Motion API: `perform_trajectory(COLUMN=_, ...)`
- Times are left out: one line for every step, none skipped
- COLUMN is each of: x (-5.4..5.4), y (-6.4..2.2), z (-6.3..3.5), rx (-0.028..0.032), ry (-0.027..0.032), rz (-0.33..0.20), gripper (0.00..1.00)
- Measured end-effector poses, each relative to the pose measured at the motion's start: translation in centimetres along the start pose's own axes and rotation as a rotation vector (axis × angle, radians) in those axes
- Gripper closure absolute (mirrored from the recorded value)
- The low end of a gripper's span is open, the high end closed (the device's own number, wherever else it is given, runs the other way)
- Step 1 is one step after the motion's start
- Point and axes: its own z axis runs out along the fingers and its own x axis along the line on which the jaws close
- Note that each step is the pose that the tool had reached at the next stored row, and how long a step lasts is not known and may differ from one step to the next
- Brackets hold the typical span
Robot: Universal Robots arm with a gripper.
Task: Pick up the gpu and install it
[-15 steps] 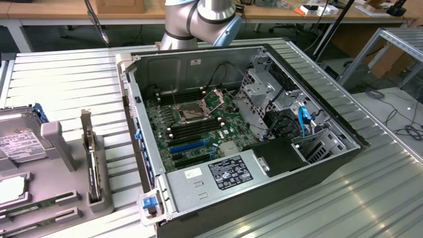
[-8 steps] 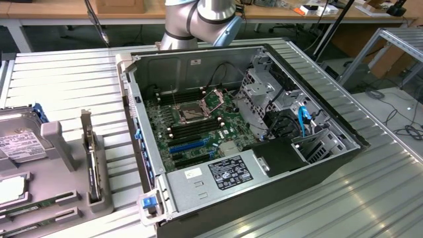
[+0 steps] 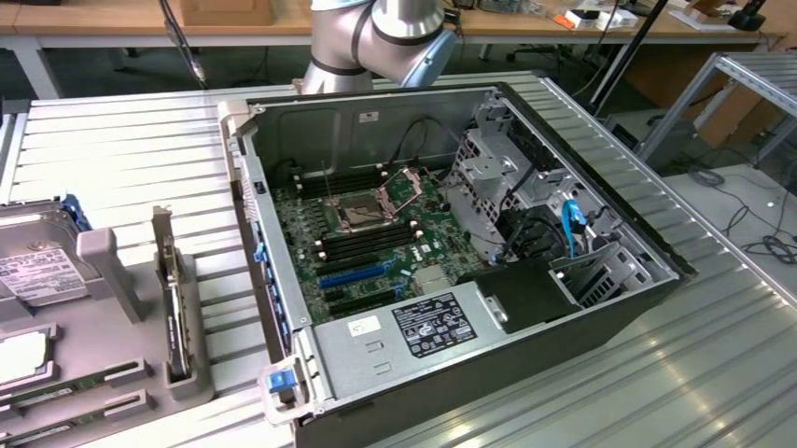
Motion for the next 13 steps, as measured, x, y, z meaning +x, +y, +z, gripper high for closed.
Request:
perform_trajectory(x=0.0, y=0.00, z=0.00, rx=0.0000, ry=0.0000, rz=0.000, gripper=0.90)
perform_trajectory(x=0.0, y=0.00, z=0.00, rx=0.0000, ry=-0.0001, rz=0.000, gripper=0.90)
perform_trajectory(x=0.0, y=0.00, z=0.00, rx=0.0000, ry=0.0000, rz=0.000, gripper=0.90)
perform_trajectory(x=0.0, y=0.00, z=0.00, rx=0.0000, ry=0.0000, rz=0.000, gripper=0.90)
perform_trajectory(x=0.0, y=0.00, z=0.00, rx=0.0000, ry=0.0000, rz=0.000, gripper=0.90)
perform_trajectory(x=0.0, y=0.00, z=0.00, rx=0.0000, ry=0.0000, rz=0.000, gripper=0.90)
perform_trajectory(x=0.0, y=0.00, z=0.00, rx=0.0000, ry=0.0000, rz=0.000, gripper=0.90)
perform_trajectory(x=0.0, y=0.00, z=0.07, rx=0.0000, ry=0.0000, rz=0.000, gripper=0.90)
perform_trajectory(x=0.0, y=-0.01, z=0.23, rx=0.0000, ry=0.0001, rz=0.000, gripper=0.90)
perform_trajectory(x=0.0, y=-0.03, z=0.54, rx=0.0000, ry=0.0000, rz=0.000, gripper=0.90)
perform_trajectory(x=0.0, y=-0.05, z=0.85, rx=0.0000, ry=0.0000, rz=0.000, gripper=0.90)
perform_trajectory(x=0.0, y=-0.09, z=1.14, rx=-0.0001, ry=-0.0001, rz=0.000, gripper=0.90)
perform_trajectory(x=0.0, y=-0.14, z=1.47, rx=0.0000, ry=0.0000, rz=0.000, gripper=0.90)
